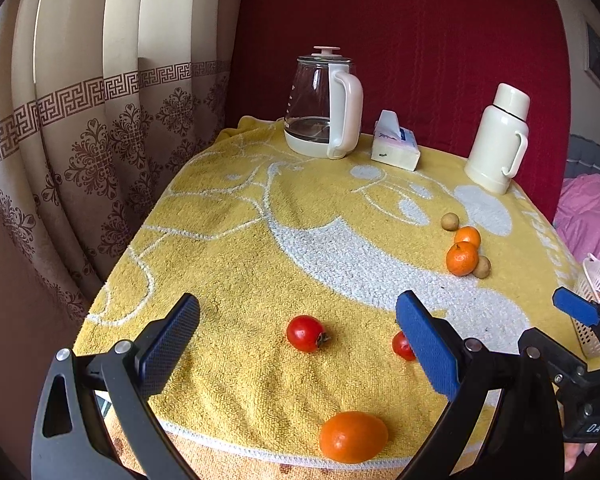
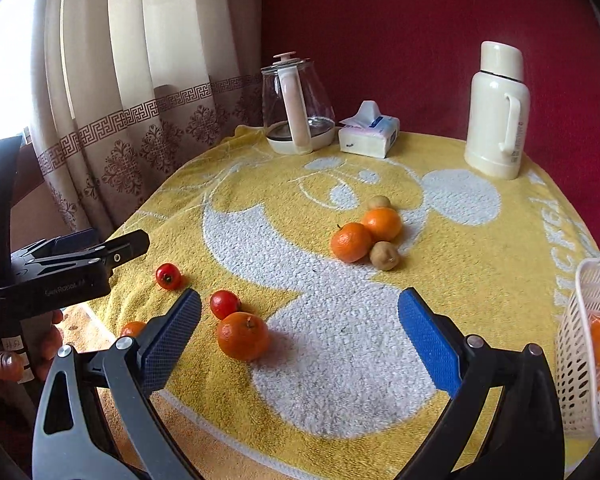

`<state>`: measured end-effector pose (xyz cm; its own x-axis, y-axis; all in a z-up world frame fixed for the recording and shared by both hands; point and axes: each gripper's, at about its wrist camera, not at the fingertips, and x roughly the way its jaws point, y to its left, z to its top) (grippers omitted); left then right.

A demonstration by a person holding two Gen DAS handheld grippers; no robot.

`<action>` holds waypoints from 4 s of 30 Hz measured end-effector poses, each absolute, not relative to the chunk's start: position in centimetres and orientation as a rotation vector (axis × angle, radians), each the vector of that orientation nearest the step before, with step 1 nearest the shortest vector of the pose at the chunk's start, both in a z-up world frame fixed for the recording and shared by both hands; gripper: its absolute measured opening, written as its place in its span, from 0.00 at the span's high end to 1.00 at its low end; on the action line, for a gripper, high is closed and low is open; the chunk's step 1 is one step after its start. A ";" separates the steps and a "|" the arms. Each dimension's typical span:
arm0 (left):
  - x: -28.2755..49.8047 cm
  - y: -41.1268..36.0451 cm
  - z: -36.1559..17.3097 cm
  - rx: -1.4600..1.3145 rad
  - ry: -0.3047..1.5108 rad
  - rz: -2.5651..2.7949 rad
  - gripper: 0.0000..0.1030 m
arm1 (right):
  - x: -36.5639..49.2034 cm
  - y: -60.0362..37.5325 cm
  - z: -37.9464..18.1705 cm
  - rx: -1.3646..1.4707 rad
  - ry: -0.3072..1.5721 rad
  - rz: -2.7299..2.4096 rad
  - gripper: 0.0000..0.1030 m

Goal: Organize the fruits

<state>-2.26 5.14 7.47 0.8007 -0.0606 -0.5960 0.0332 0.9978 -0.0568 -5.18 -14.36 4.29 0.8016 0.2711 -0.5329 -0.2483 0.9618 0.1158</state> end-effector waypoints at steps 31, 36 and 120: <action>1.2 6.5 2.9 -0.097 0.801 -0.215 0.45 | -1.8 -10.5 0.5 0.022 0.758 0.381 0.32; 2.3 6.4 1.9 -0.114 0.849 -0.252 0.59 | -1.6 -10.3 0.3 0.019 0.769 0.389 0.32; -2.3 -4.6 10.3 0.017 0.663 -0.415 0.68 | -9.7 -31.5 6.3 0.215 0.521 -0.082 0.61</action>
<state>-2.31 -4.57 10.26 0.7094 -0.3686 -0.6007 0.3793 0.9180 -0.1154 -9.68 -31.50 6.26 0.8648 -0.0230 -0.5017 0.1320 0.9742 0.1828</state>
